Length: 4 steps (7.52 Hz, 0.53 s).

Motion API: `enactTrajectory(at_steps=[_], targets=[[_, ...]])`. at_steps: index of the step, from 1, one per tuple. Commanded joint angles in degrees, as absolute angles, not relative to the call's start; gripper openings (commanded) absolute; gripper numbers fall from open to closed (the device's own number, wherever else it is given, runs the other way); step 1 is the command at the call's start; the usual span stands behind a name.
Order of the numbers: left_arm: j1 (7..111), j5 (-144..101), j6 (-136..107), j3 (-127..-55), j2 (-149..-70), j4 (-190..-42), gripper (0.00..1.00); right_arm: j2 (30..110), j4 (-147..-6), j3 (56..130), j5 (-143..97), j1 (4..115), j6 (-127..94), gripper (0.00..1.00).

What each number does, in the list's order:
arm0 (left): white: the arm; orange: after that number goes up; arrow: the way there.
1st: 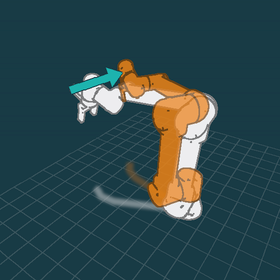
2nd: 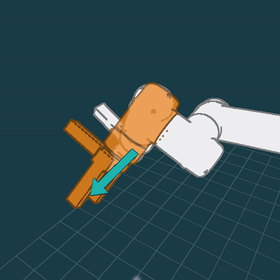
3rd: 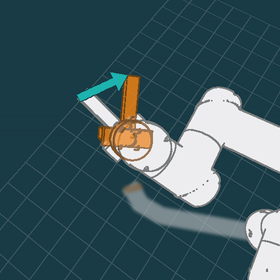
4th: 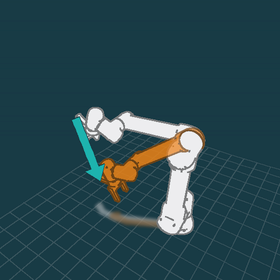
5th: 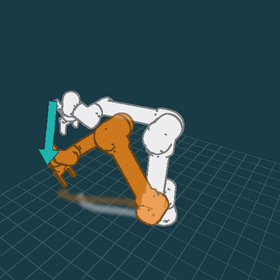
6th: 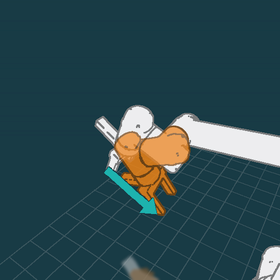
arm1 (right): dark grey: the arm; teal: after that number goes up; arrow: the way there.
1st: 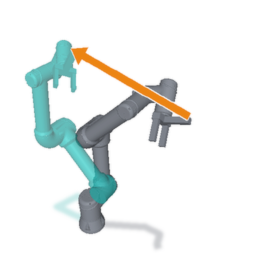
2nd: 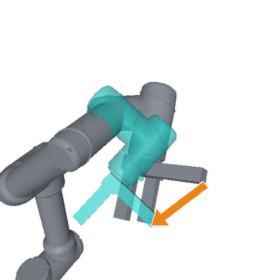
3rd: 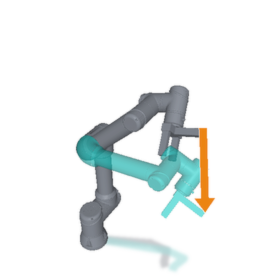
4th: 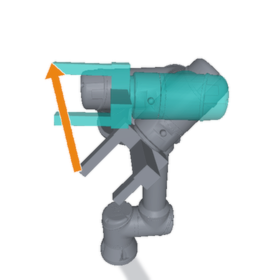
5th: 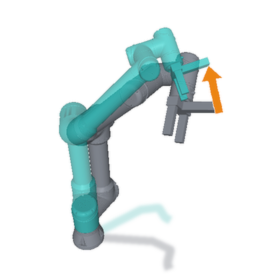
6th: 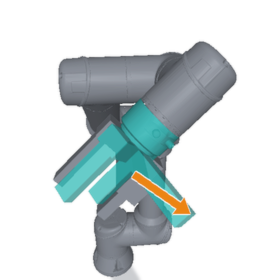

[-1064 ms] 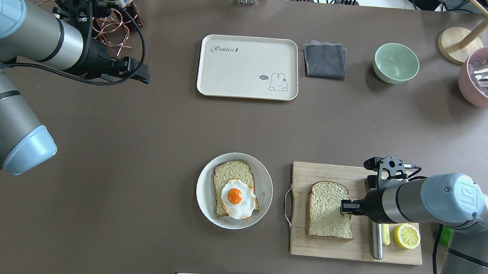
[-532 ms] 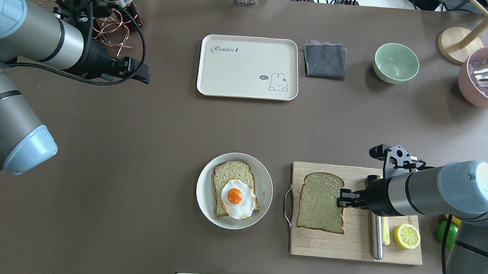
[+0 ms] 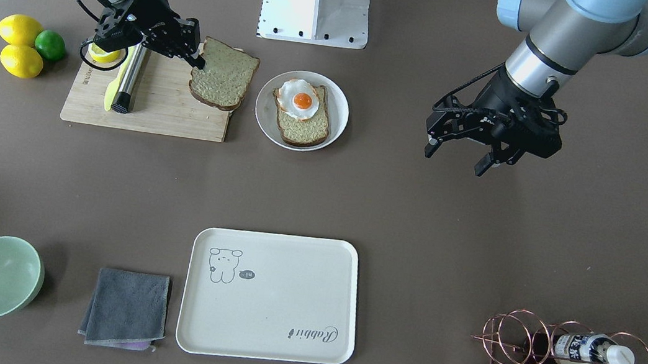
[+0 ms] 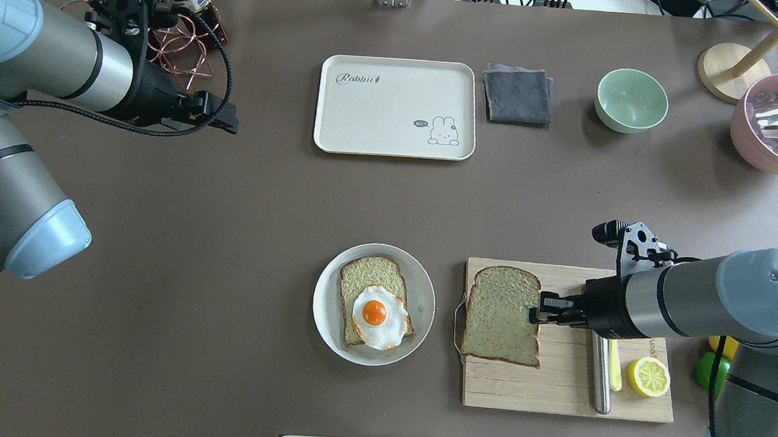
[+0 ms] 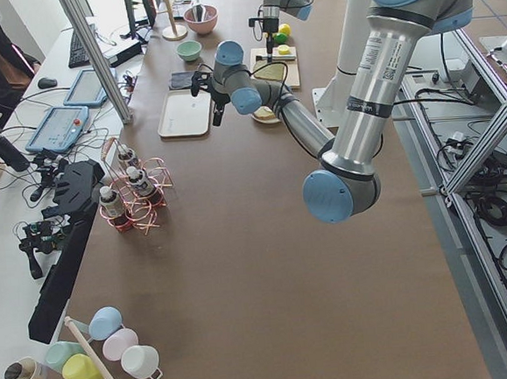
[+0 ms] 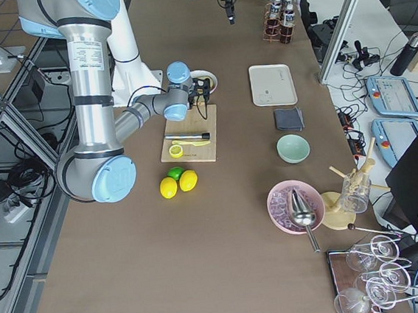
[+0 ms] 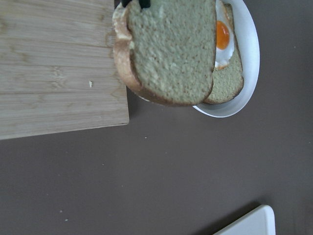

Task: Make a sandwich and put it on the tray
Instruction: 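Lift the bread slice and lay it over the egg on the white plate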

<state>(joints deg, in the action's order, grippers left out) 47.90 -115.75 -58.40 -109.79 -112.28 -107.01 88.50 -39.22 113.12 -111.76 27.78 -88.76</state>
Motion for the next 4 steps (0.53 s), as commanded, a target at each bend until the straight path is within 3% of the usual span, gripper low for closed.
enactTrajectory(at_steps=[1, 4], targets=[[47.81, -115.75, -58.45, -109.69, -112.24, -107.05, 0.98, 83.24, -31.82, 107.58, -108.48, 26.03, -93.60, 0.00], [47.81, -115.75, -58.45, -109.60, -112.15, -107.05, 0.98, 77.71, -32.25, 104.69, -102.58, 20.76, -93.87, 0.00]])
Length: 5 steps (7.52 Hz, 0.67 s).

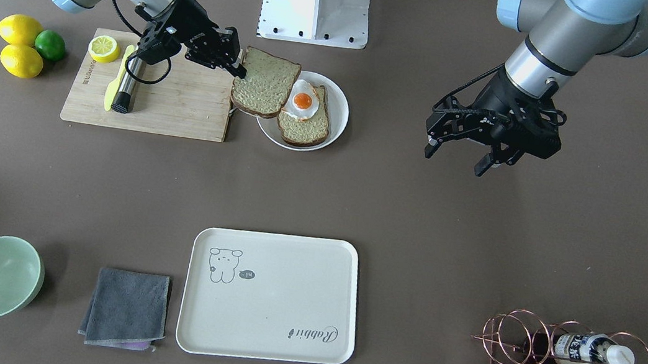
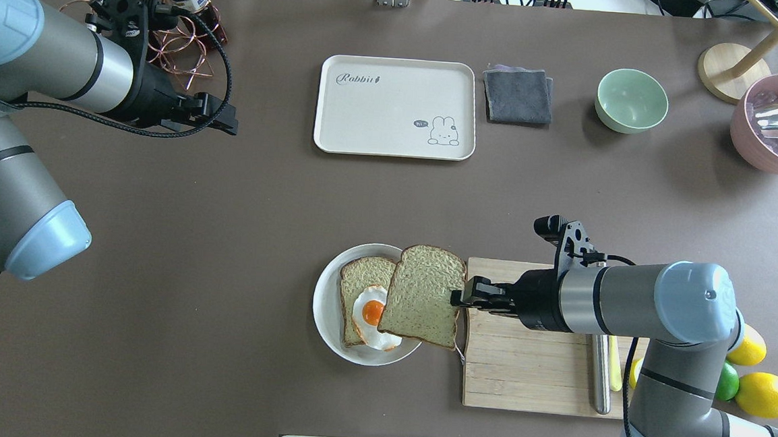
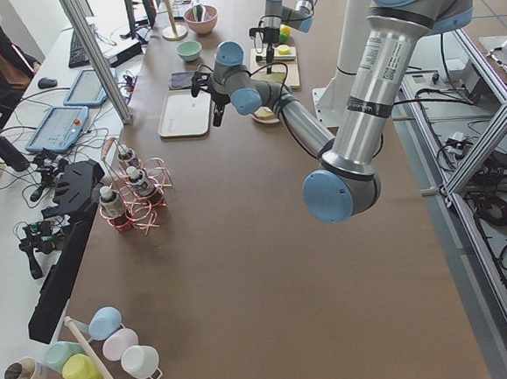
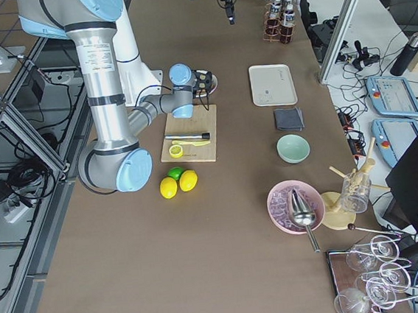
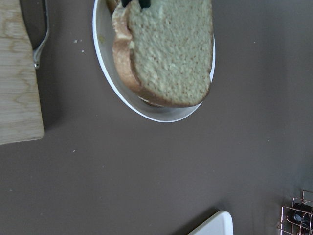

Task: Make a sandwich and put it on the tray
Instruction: 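Lift the bread slice and lay it over the egg on the white plate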

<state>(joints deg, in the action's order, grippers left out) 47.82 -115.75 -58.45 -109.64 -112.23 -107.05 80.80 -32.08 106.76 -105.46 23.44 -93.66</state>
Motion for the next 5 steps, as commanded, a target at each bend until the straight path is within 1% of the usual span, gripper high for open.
enactTrajectory(at_steps=[1, 5], targets=[[47.90, -115.75, -58.45, -109.43, -112.24, -107.05, 0.98, 76.30, -32.26, 103.20, -101.35, 19.87, -93.87, 0.00], [47.90, -115.75, -58.45, -107.94, -112.15, -109.06, 0.98, 72.17, -32.70, 98.80, -99.49, 19.16, -93.61, 0.00]])
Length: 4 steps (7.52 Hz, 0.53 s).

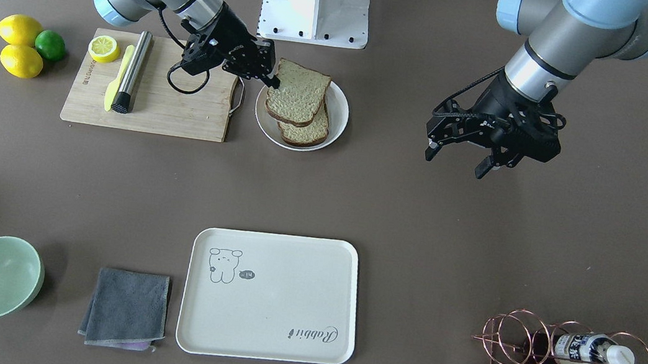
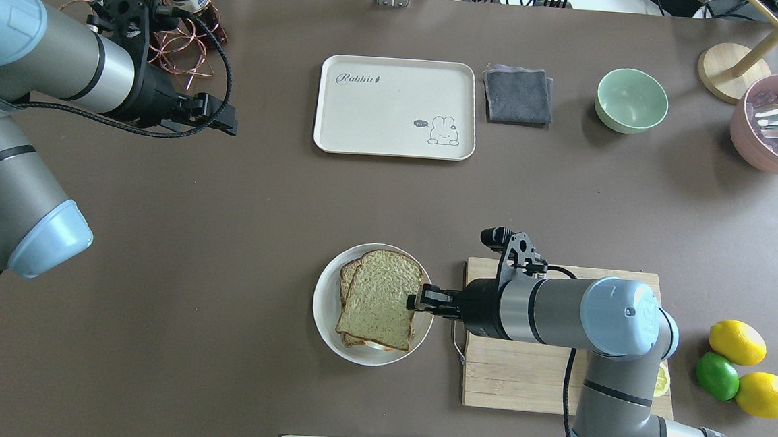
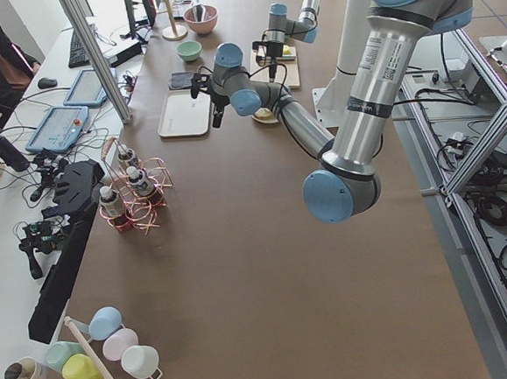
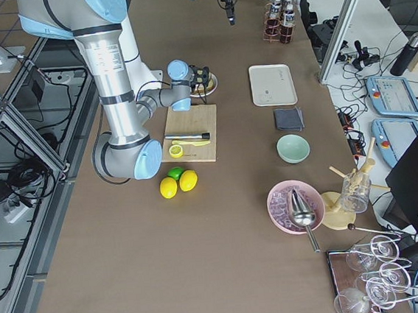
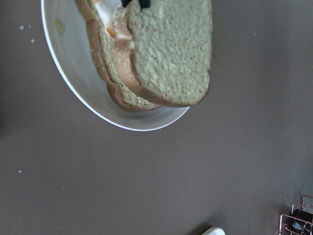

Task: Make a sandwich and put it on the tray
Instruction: 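Lift the bread slice and lay it over the egg on the white plate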

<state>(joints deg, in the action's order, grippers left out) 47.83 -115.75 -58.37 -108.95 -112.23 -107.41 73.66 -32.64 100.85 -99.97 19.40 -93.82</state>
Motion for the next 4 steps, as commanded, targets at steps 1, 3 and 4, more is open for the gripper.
enactTrajectory(at_steps=[1, 3, 4], targets=[[47.90, -115.84, -58.45, -107.41, -112.15, -109.51, 0.98, 71.98, -32.61, 98.18, -99.49, 18.99, -93.43, 0.00], [47.90, -115.84, -58.45, -107.40, -112.06, -109.51, 0.98, 71.98, -32.61, 98.09, -99.49, 18.46, -93.34, 0.00], [47.90, -115.84, -58.45, -107.40, -112.15, -109.51, 0.98, 71.90, -32.52, 98.00, -99.49, 18.37, -93.17, 0.07]])
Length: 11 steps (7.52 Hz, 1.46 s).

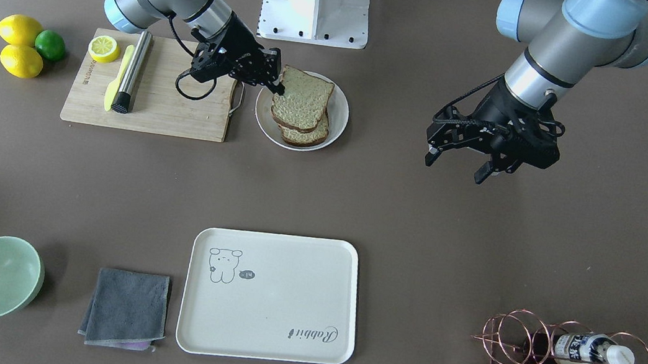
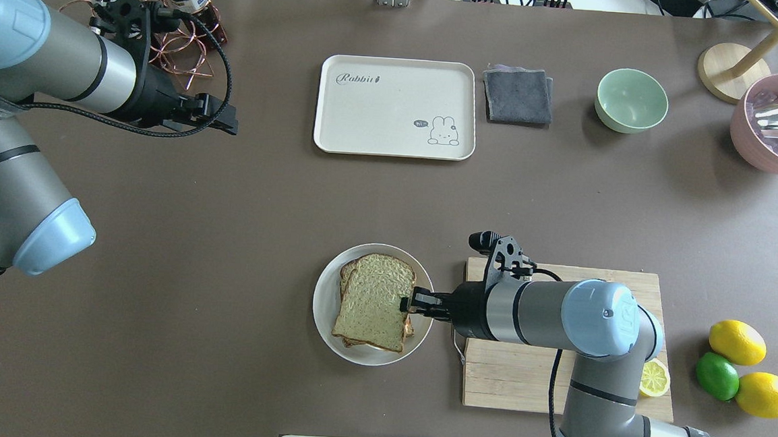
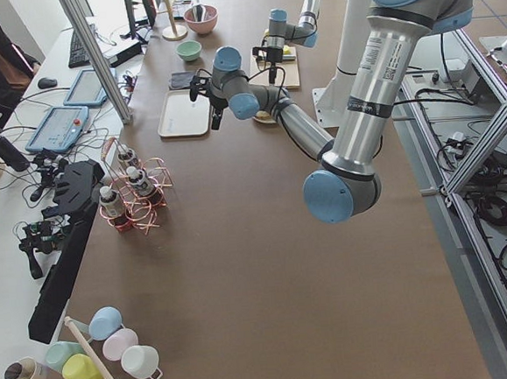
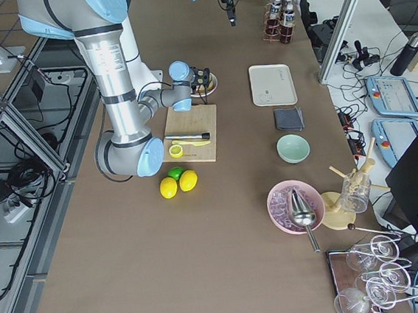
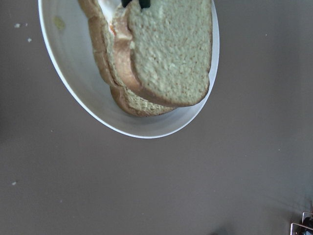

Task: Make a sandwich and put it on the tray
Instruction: 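Release the bread and raise the right gripper while the left gripper approaches the plate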

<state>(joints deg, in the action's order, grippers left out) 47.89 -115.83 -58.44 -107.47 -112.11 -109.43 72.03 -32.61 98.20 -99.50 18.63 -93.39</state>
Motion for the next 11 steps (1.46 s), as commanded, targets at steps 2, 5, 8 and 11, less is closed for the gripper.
enactTrajectory(at_steps=[2, 5, 8, 11], targets=[[47.90, -115.84, -58.80, -107.49, -112.06, -109.60, 0.98, 71.54, -32.43, 98.08, -98.88, 18.37, -93.77, 0.99], [47.81, -115.84, -59.15, -107.58, -112.41, -109.51, 0.98, 72.24, -32.78, 98.87, -99.66, 21.87, -93.78, 1.00], [44.57, -114.80, -67.38, -107.93, -113.81, -111.51, 0.98, 71.90, -50.13, 107.90, -110.62, 31.17, -93.69, 1.00], [34.67, -104.63, -76.26, -109.33, -113.91, -114.52, 0.98, 73.83, -60.83, 108.10, -113.55, 40.05, -85.50, 1.00]])
